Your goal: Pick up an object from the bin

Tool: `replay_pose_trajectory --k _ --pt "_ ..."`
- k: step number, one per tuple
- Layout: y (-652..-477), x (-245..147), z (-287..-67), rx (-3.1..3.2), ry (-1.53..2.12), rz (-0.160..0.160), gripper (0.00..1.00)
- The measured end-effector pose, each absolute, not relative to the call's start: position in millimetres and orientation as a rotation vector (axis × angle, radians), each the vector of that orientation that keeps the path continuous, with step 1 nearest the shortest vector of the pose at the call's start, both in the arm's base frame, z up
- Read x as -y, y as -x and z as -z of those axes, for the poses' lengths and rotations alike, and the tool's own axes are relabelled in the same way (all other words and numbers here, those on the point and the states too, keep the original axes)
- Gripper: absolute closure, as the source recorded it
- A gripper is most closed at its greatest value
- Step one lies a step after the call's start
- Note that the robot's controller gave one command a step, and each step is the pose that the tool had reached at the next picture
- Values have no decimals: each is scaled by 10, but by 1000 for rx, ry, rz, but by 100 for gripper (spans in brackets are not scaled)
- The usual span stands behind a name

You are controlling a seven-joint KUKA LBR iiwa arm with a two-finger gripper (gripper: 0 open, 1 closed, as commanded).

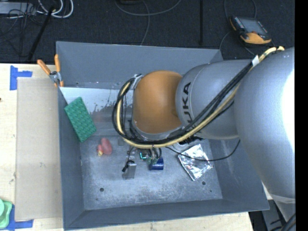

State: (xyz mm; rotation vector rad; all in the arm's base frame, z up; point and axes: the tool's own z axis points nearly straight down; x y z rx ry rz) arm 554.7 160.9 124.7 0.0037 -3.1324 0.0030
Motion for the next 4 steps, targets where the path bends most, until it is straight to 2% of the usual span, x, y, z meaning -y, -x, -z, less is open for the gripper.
replay_pose_trajectory --k 1,2,3,4 --pt "-5996 -2073 -1102 3125 329 2 0" --pt "-6100 -2041 -674 3103 468 -2 0" --pt "-6107 -2040 -693 3105 471 -1 100" --pt "-5944 -2105 -2154 3148 82 4 100"
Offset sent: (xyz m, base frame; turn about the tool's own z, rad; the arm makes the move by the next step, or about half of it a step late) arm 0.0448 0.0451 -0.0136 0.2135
